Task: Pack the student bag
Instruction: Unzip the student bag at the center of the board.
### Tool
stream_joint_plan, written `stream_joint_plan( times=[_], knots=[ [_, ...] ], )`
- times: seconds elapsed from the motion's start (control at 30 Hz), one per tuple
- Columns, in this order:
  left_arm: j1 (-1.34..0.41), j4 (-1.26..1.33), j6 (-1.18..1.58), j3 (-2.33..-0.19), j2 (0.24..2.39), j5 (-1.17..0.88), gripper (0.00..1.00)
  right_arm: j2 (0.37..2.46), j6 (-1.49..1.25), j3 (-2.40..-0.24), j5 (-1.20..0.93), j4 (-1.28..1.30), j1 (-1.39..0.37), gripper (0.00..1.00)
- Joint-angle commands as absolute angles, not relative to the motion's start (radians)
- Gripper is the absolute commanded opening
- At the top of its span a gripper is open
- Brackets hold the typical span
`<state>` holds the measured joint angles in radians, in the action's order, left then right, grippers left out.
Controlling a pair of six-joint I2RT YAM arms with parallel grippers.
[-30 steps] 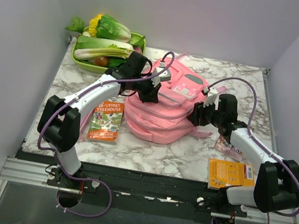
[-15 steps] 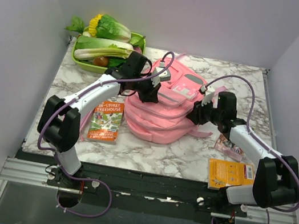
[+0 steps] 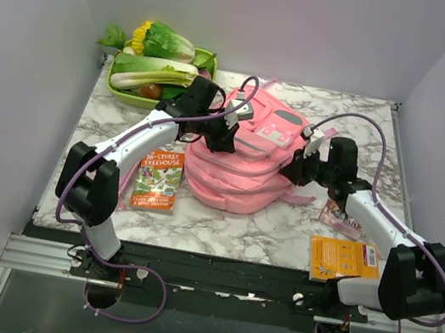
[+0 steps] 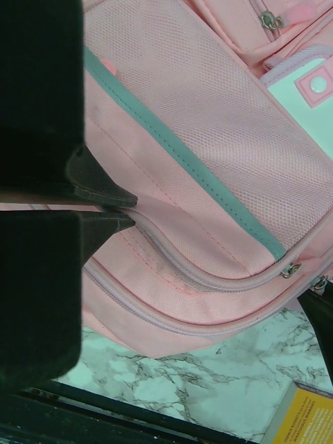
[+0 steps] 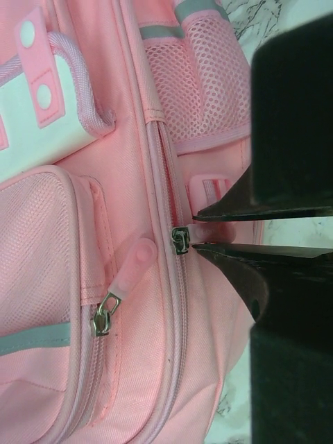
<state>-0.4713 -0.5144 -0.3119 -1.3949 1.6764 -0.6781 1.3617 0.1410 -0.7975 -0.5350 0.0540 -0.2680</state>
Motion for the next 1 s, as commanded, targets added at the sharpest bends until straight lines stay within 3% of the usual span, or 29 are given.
stream_joint_plan(
  times=[0.0,0.53,0.97],
  knots=[
    [-0.469,-0.476,-0.278,-1.436,1.658,-0.686,0.0,1.321,0.092,-0.778,-0.574,0.051,-0.264,0.09],
    [-0.489,-0.44,-0.175,-1.463,1.703,-0.603,0.0,1.206,-0.024,-0.713,-0.465,0.066,-0.475,0.01],
    [-0.568,-0.448,-0.123,-1.509,1.752,-0.41,0.0,1.163,-0.176,-0.785,-0.169,0.118,-0.672,0.01]
  ],
)
